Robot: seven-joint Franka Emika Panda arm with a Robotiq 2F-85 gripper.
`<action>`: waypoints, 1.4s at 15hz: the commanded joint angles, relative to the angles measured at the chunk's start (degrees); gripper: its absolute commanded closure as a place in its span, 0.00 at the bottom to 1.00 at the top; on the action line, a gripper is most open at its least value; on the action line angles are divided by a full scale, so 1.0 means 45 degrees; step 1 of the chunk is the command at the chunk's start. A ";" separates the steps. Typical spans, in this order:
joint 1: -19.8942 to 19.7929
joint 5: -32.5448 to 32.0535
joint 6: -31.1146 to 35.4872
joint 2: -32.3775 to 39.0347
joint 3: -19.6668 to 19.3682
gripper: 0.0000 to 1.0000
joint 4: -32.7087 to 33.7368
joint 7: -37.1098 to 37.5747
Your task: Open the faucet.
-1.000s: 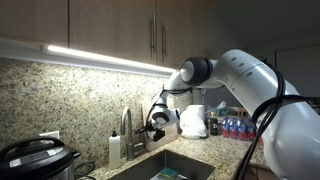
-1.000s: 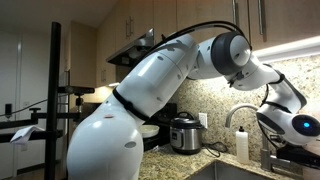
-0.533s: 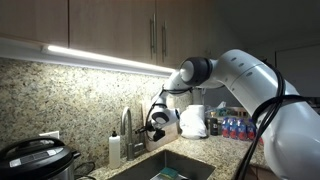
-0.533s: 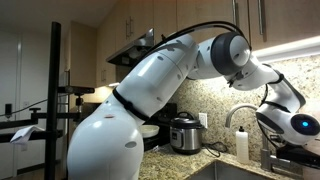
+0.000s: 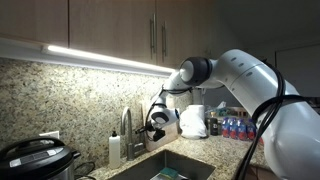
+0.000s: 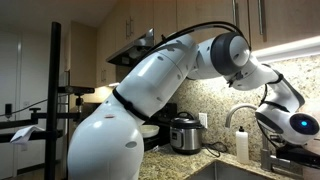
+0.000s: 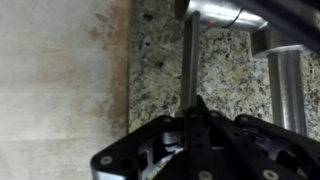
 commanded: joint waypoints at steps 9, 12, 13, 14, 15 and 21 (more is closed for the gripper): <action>-0.0020 0.0084 0.0420 -0.0120 -0.0089 1.00 -0.0047 0.0320; -0.0060 0.0212 0.0427 -0.0324 -0.0054 1.00 -0.0363 0.0206; -0.0063 0.0269 0.0446 -0.0348 -0.0054 1.00 -0.0403 0.0129; -0.0067 0.0282 0.0456 -0.0364 -0.0053 1.00 -0.0435 0.0117; -0.0070 0.0275 0.0478 -0.0372 -0.0052 1.00 -0.0454 0.0138; -0.0135 0.0259 0.0009 -0.0504 0.0067 1.00 -0.0585 -0.0221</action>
